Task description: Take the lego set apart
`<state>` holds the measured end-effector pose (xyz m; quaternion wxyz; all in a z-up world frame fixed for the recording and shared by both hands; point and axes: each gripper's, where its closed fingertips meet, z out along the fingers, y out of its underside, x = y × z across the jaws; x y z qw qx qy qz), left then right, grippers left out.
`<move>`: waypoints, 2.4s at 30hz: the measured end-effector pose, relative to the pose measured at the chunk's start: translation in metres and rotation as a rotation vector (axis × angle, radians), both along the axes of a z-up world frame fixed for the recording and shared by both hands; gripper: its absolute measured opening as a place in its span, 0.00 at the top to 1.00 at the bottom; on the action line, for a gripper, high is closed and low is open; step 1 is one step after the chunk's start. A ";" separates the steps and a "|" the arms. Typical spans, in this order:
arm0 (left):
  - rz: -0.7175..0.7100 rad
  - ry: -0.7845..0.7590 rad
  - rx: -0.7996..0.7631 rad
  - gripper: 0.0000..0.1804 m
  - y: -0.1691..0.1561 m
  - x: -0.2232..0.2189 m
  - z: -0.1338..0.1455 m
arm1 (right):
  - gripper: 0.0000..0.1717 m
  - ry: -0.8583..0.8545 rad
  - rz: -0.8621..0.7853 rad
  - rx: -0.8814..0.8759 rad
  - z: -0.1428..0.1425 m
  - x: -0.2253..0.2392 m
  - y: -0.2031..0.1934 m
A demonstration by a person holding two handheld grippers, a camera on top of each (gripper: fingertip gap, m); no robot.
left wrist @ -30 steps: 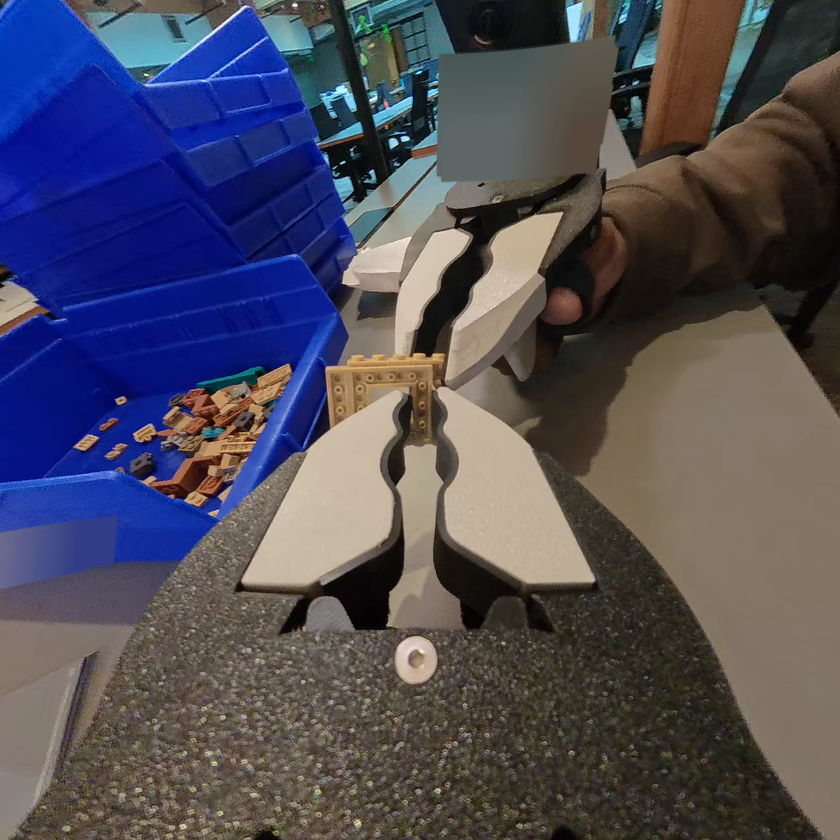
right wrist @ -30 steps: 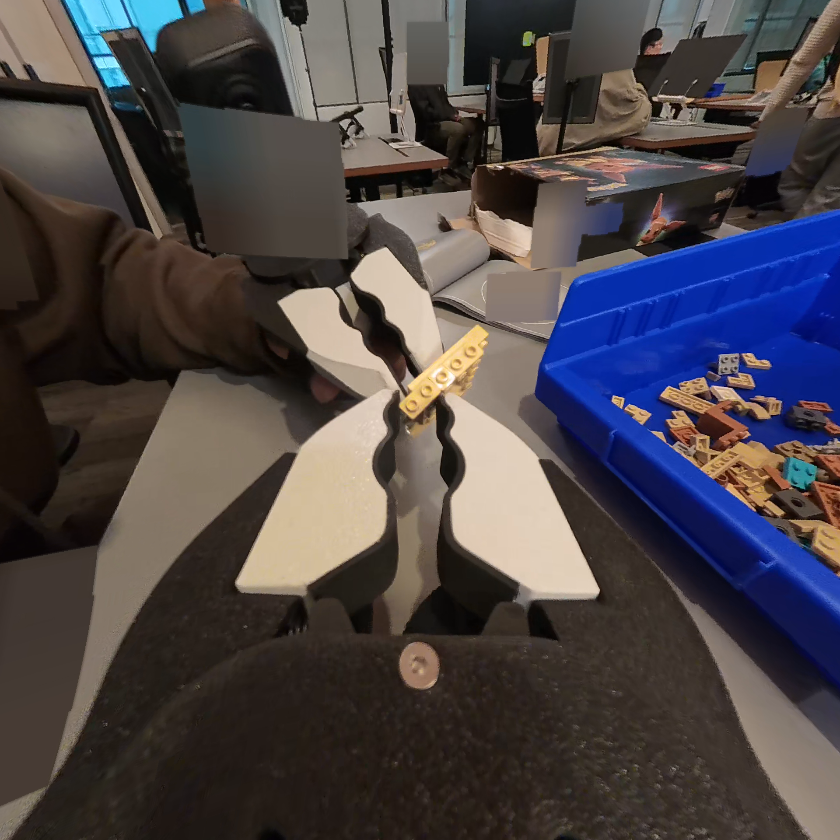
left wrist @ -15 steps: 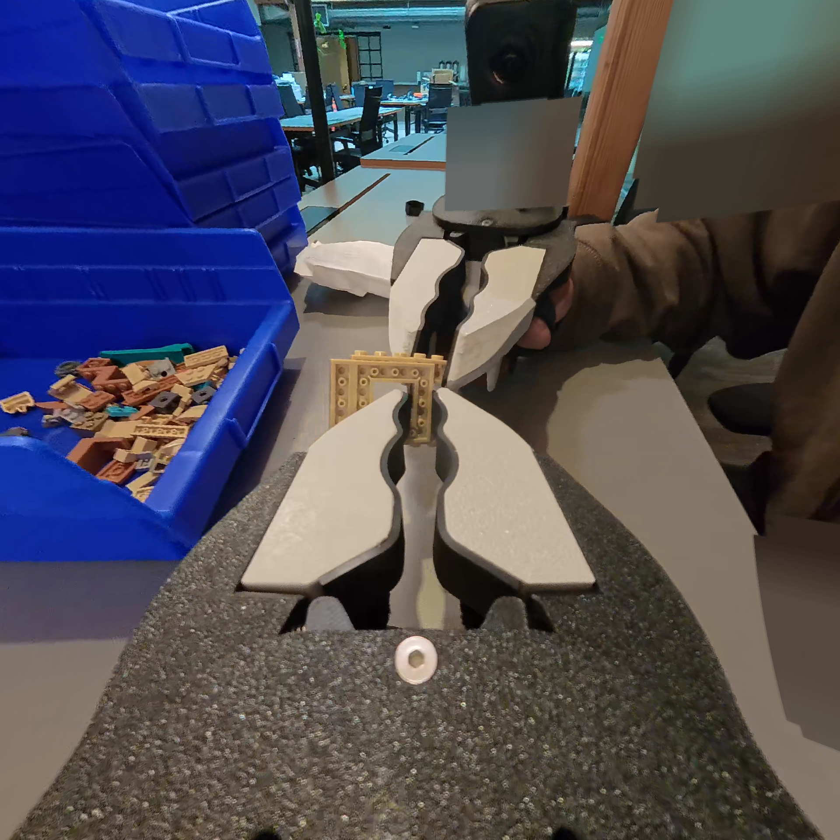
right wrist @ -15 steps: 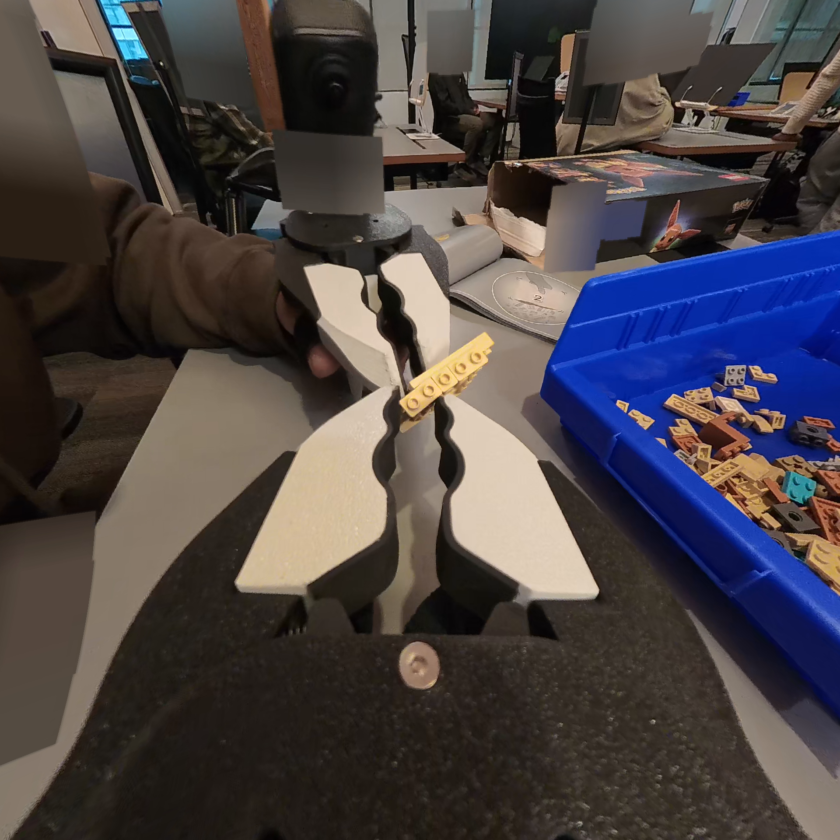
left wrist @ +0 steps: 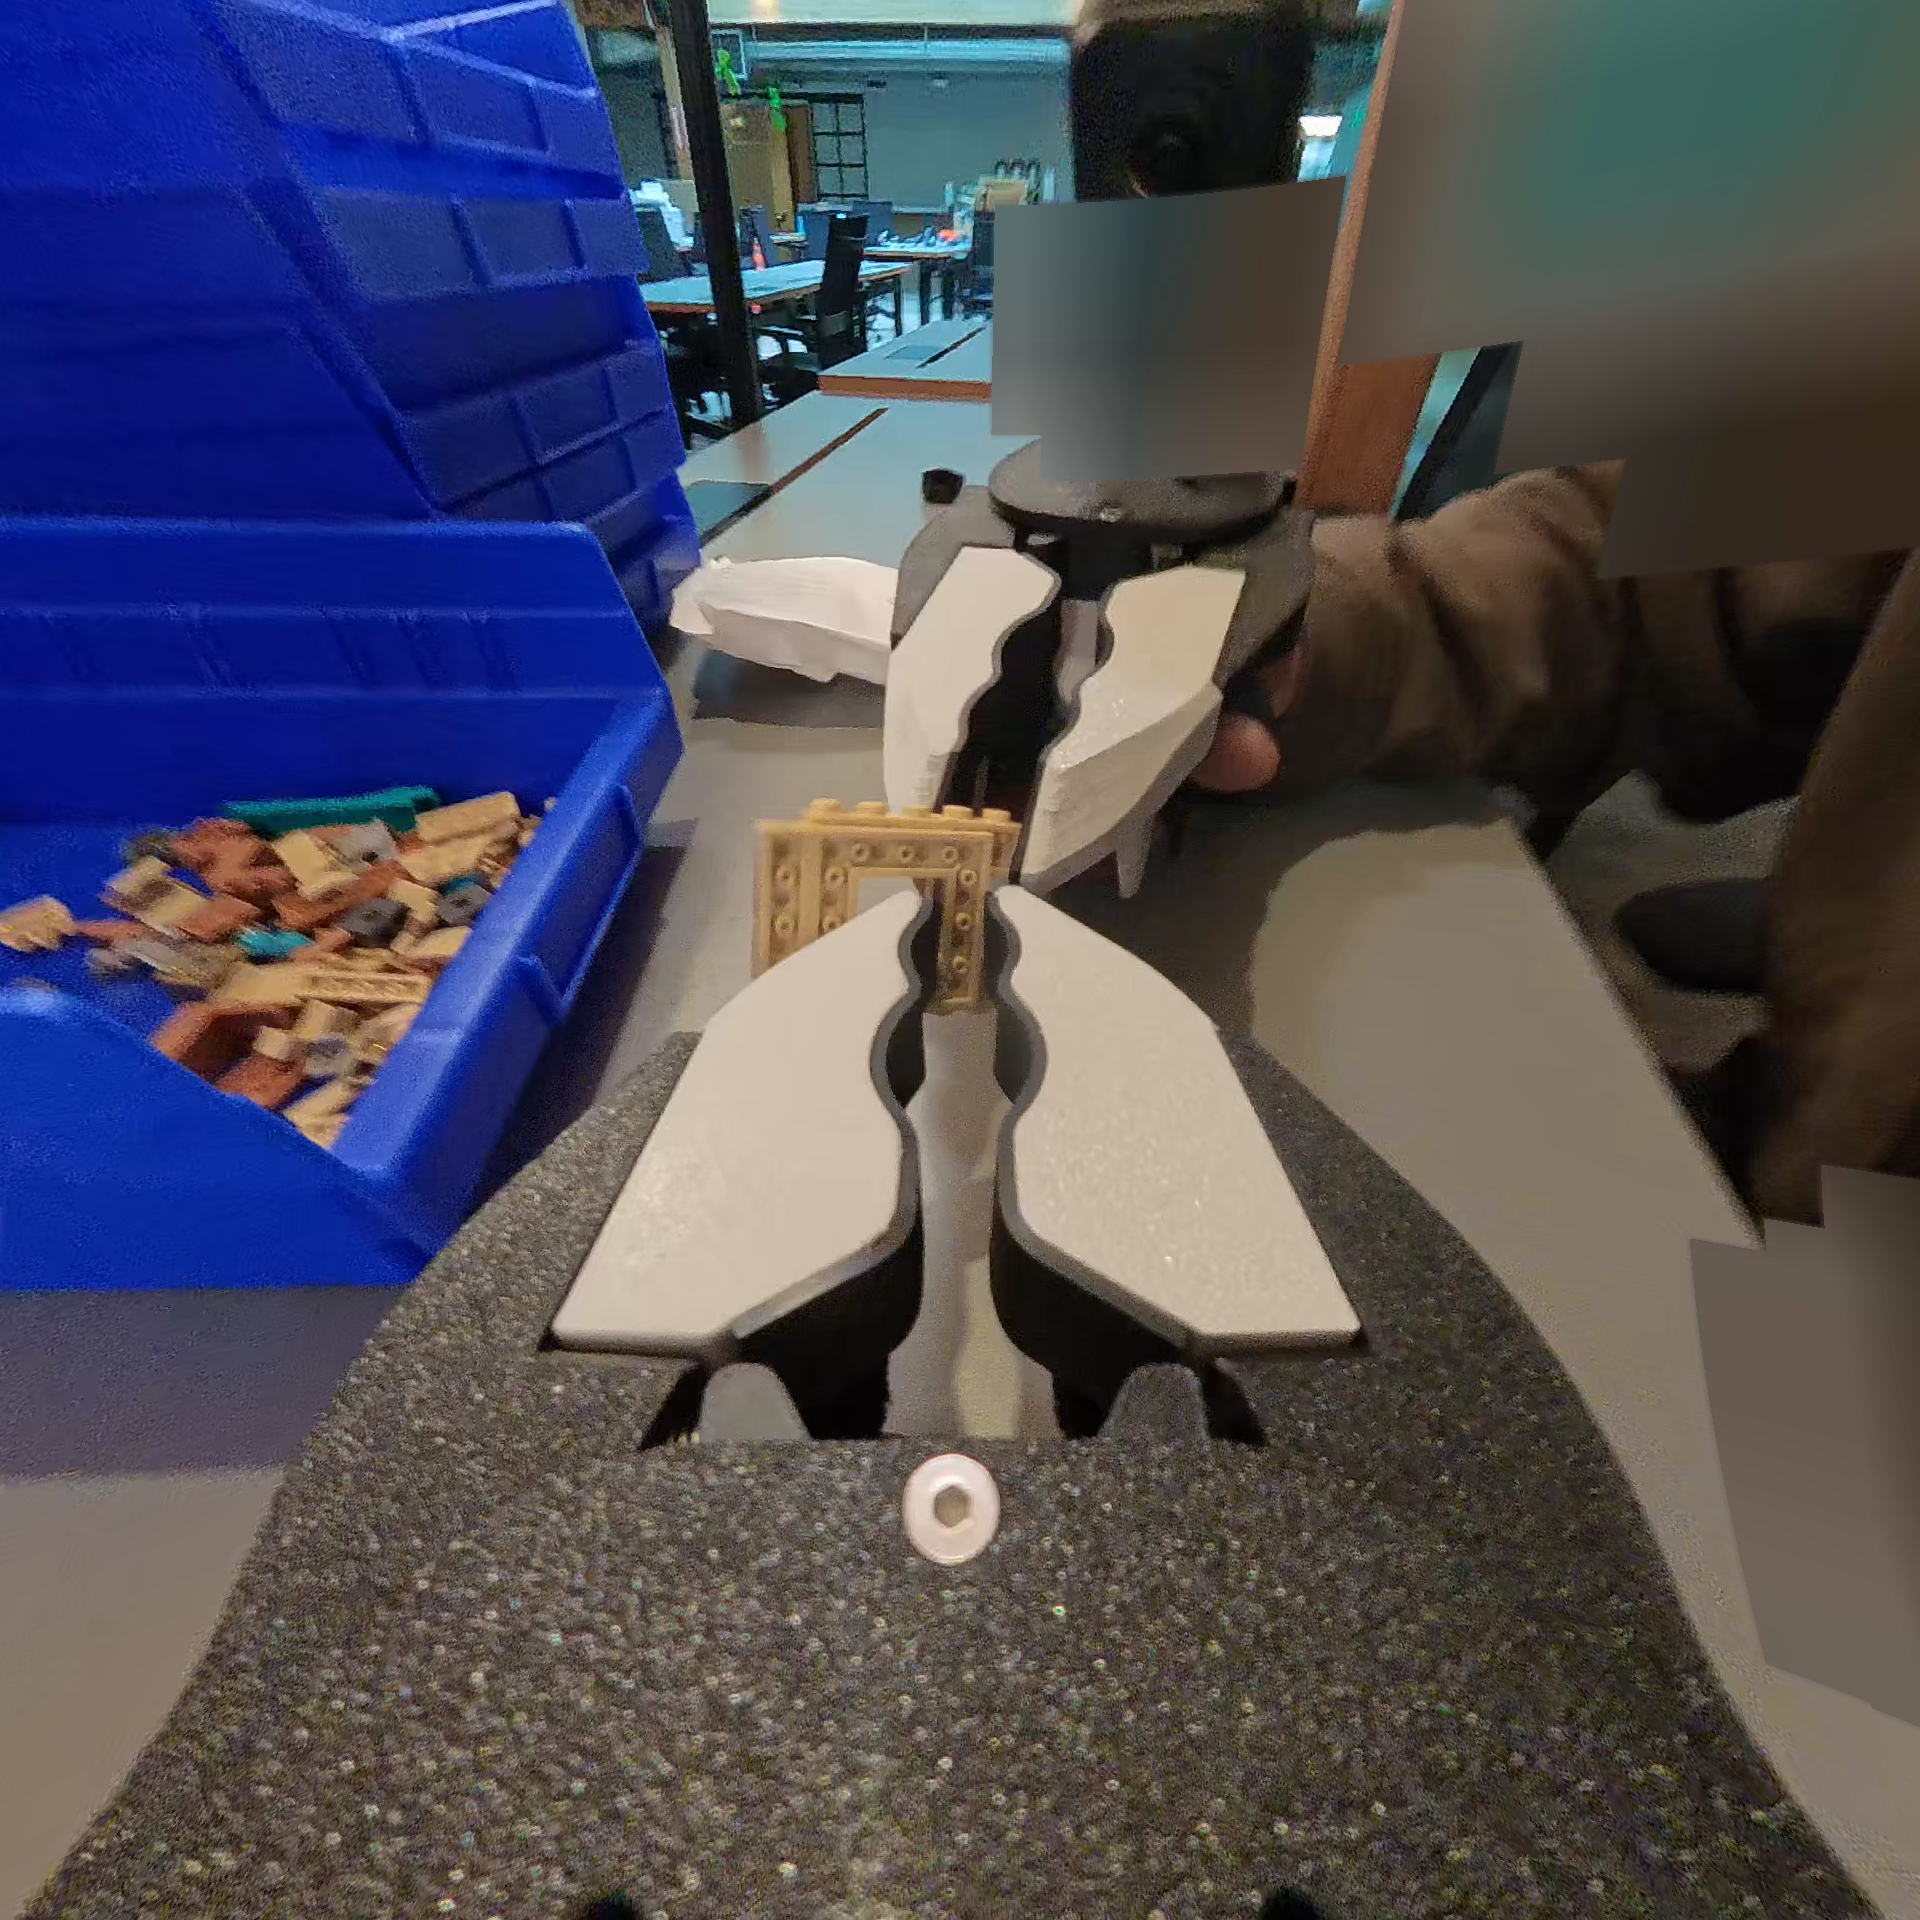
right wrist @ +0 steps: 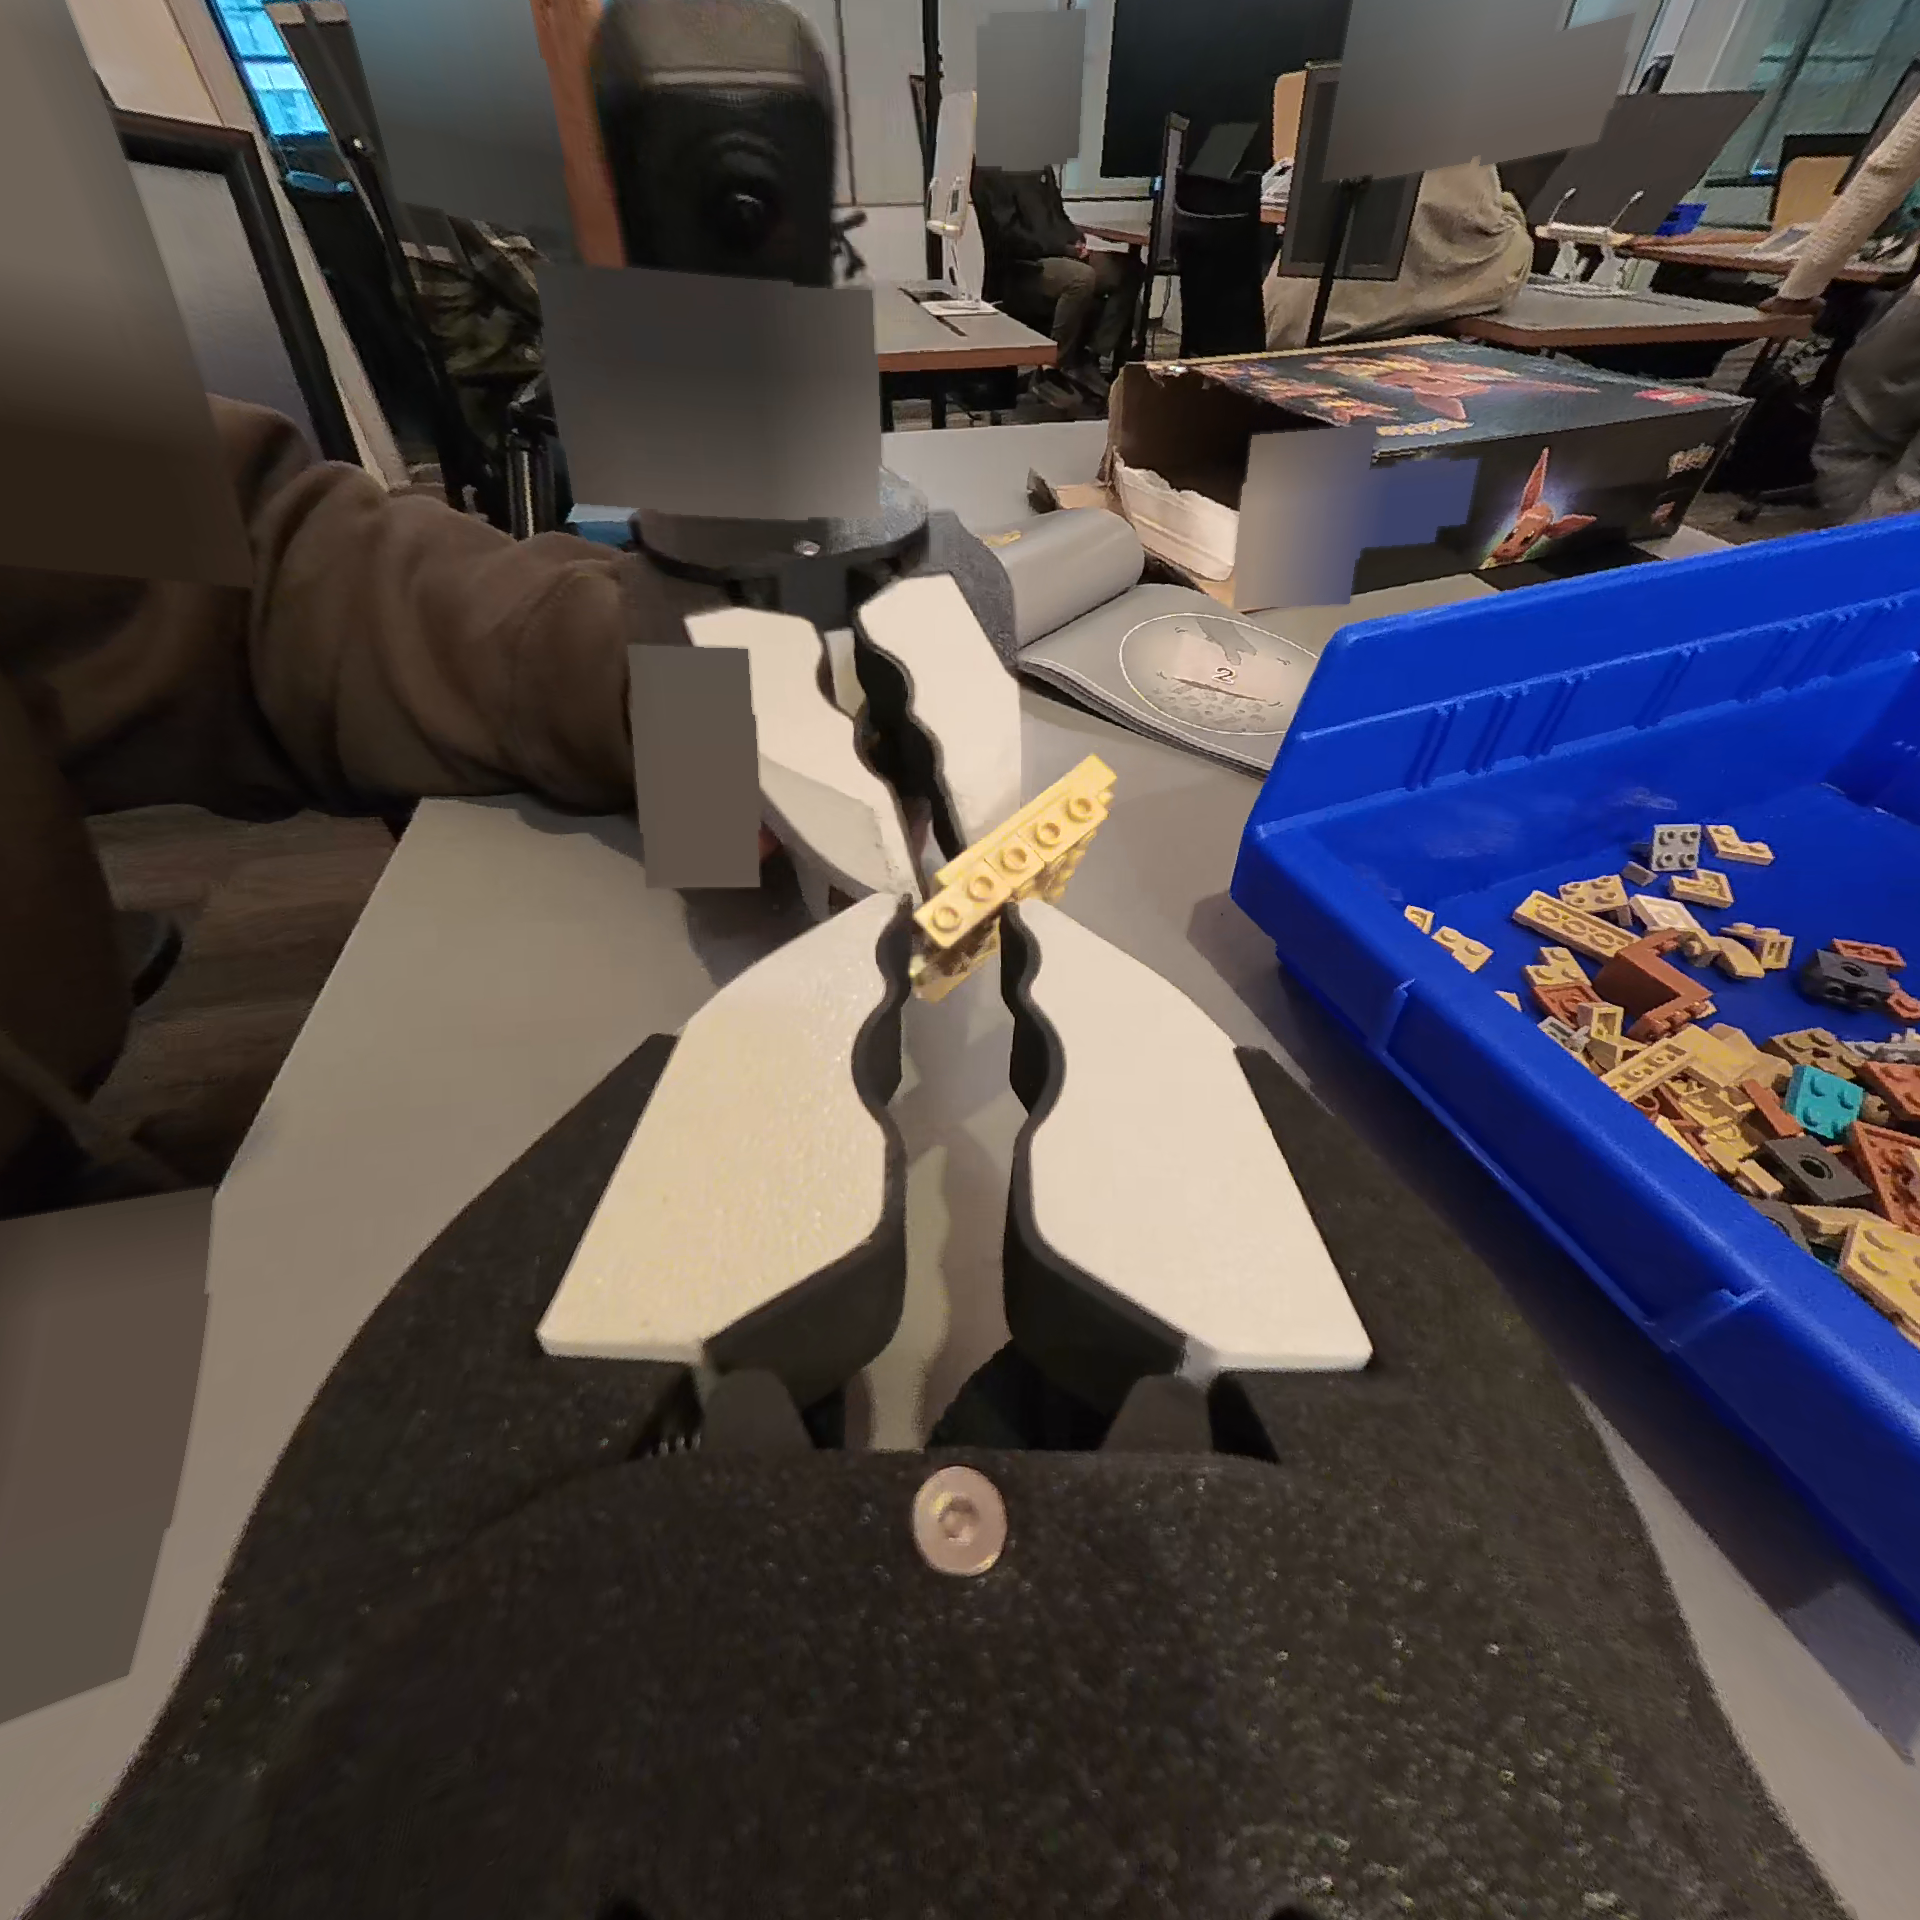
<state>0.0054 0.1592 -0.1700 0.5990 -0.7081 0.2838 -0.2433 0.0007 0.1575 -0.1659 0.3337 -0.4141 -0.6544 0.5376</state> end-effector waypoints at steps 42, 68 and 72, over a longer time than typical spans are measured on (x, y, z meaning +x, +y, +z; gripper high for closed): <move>0.070 0.094 0.080 0.77 0.009 -0.014 0.000 | 0.93 0.209 -0.210 0.897 -0.012 -0.004 0.009; 0.332 0.947 0.460 0.81 0.014 -0.023 -0.010 | 0.84 -0.153 -0.121 -0.076 -0.016 -0.016 0.003; 0.346 1.020 0.488 0.81 0.015 -0.020 -0.012 | 0.87 -0.141 -0.136 -0.079 -0.016 -0.019 0.004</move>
